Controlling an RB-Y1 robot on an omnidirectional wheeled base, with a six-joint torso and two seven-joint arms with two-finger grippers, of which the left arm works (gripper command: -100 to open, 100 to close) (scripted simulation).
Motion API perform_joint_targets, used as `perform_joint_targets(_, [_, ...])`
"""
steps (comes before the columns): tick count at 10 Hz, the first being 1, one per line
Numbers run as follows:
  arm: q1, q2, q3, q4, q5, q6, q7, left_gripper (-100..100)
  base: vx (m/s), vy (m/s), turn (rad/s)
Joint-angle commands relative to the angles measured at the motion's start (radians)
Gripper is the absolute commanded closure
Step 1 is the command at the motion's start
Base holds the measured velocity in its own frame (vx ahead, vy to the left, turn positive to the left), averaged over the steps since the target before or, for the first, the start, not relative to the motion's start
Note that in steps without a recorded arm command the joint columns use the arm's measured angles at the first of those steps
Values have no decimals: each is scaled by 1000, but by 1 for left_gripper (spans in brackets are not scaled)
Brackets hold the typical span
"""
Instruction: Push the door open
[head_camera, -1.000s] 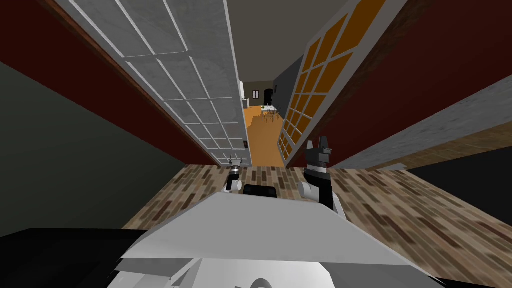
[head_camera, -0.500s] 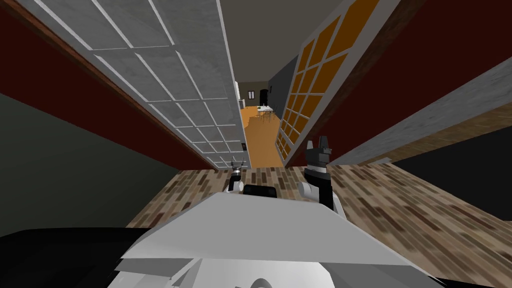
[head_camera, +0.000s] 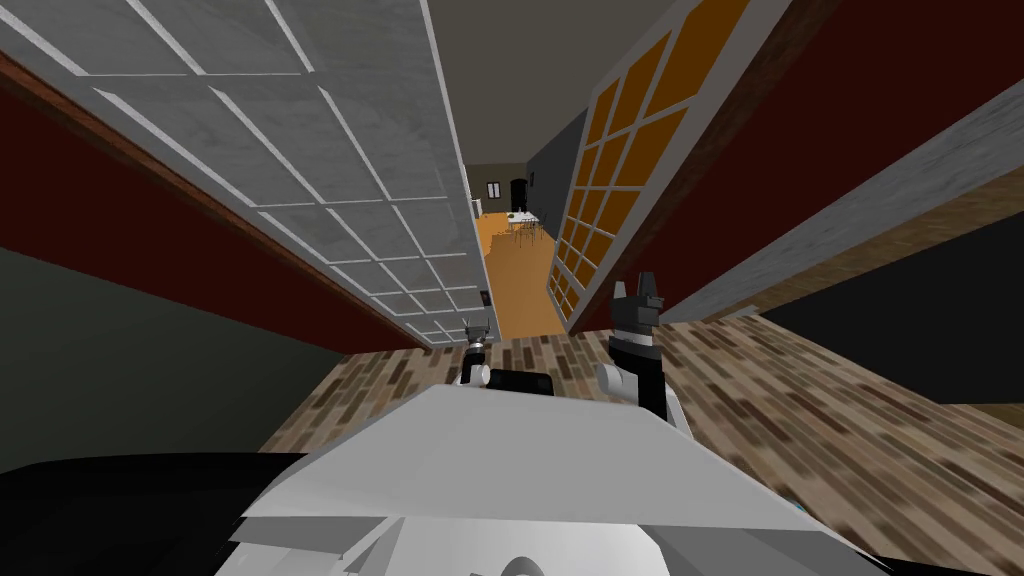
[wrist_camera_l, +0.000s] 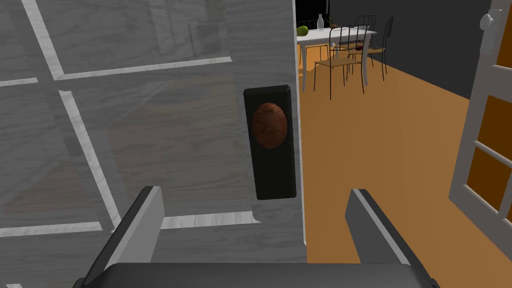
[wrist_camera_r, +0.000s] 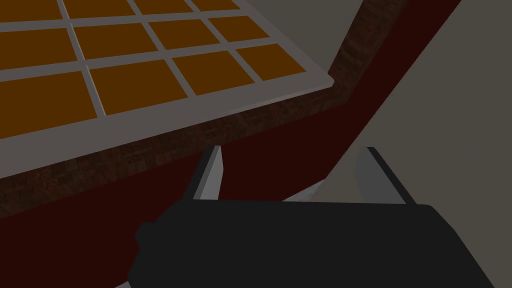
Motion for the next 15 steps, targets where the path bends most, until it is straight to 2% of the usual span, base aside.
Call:
perform_joint_targets(1, [-13, -14, -2, 39, 14, -6, 37, -100, 88, 80, -141])
perform_joint_targets(6, [-36, -42, -7, 113, 37, -21, 100, -100, 60, 67, -84])
perform_joint_targets(7, [-34, -37, -5, 97, 35, -12, 89, -100, 32, 29, -22])
perform_joint_targets(8, [-36, -6, -3, 101, 37, -14, 93, -100, 89, 12, -16])
perform_joint_targets(10, [-37, 20, 0, 105, 38, -16, 96, -100, 160, 28, -23])
perform_joint_targets(11, [-39, 27, 2, 108, 40, -17, 98, -100, 188, 58, -25])
perform_joint_targets(13, [-41, 26, 5, 113, 42, -20, 101, -100, 194, 37, -25])
perform_joint_targets(14, [-42, 18, 7, 115, 43, -21, 103, -100, 188, 40, -17])
perform_joint_targets(15, [-43, 1, 9, 118, 44, -23, 105, -100, 195, 38, -27])
